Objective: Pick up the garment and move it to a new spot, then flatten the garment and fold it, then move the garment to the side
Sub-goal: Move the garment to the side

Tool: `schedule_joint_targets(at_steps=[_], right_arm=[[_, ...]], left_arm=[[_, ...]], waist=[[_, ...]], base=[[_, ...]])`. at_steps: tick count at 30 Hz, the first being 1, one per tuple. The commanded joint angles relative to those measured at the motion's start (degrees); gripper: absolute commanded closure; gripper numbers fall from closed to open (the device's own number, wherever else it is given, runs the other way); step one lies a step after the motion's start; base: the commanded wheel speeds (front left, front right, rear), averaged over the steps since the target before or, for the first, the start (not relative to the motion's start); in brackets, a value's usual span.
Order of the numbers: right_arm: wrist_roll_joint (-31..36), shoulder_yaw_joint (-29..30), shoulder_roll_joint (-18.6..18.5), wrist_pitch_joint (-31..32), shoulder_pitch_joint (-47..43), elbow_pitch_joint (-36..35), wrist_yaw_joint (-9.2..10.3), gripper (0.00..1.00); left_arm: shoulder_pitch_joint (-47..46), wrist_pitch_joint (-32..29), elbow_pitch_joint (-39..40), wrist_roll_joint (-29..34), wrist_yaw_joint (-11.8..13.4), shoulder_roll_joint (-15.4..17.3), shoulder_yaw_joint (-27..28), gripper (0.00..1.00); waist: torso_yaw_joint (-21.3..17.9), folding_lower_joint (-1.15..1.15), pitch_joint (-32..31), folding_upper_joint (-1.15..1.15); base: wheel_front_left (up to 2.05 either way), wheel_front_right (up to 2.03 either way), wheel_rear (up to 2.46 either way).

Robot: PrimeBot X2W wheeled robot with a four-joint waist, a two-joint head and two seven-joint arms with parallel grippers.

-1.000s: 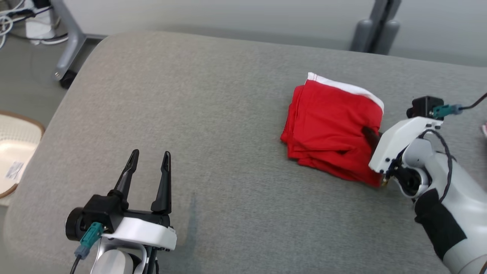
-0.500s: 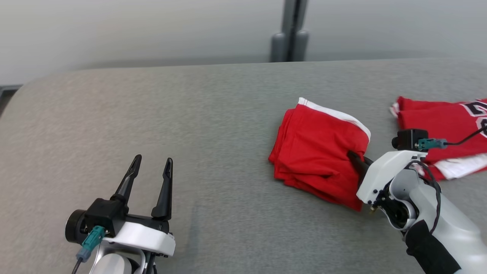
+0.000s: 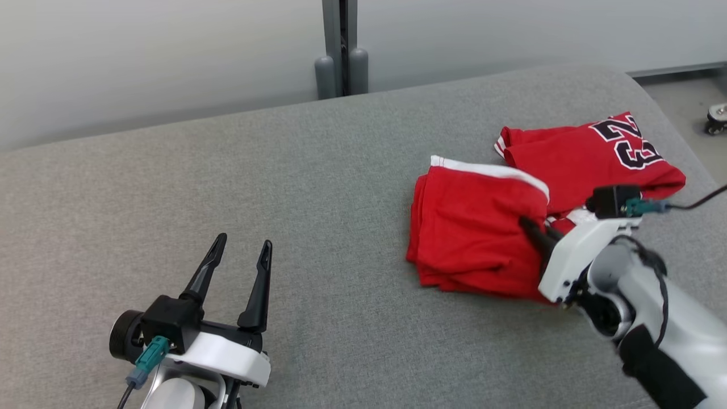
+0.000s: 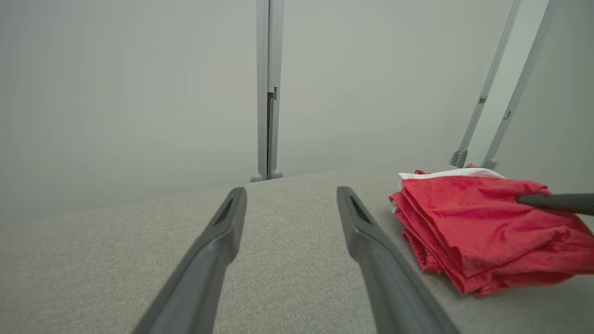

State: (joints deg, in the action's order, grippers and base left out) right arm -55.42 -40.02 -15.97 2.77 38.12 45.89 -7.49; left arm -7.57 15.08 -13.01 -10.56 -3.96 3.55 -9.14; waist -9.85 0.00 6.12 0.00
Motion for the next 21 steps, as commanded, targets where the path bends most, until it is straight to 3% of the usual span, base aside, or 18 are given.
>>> schedule_joint_targets(at_steps=[1,11,21], right_arm=[[0.5,-0.4,-0.6,0.1,1.5,-0.3,-0.01,1.00],[2.6,-7.0,-10.2,3.6,12.4,-0.7,-0.01,1.00],[6.4,-12.0,-18.2,7.0,21.9,5.8,0.00,1.00]], left_arm=[[-0.9,0.1,0.0,0.5,-0.2,0.6,0.1,0.00],[-3.5,-0.1,-0.2,0.9,-0.4,1.1,-1.2,0.00],[-6.0,-0.3,0.4,1.1,-0.2,1.5,-2.2,0.00]], waist=[[-0.4,0.00,0.8,0.00],[1.2,0.00,5.7,0.00],[4.9,0.00,10.7,0.00]], base=[[0.00,0.00,0.00],[0.00,0.00,0.00],[0.00,0.00,0.00]])
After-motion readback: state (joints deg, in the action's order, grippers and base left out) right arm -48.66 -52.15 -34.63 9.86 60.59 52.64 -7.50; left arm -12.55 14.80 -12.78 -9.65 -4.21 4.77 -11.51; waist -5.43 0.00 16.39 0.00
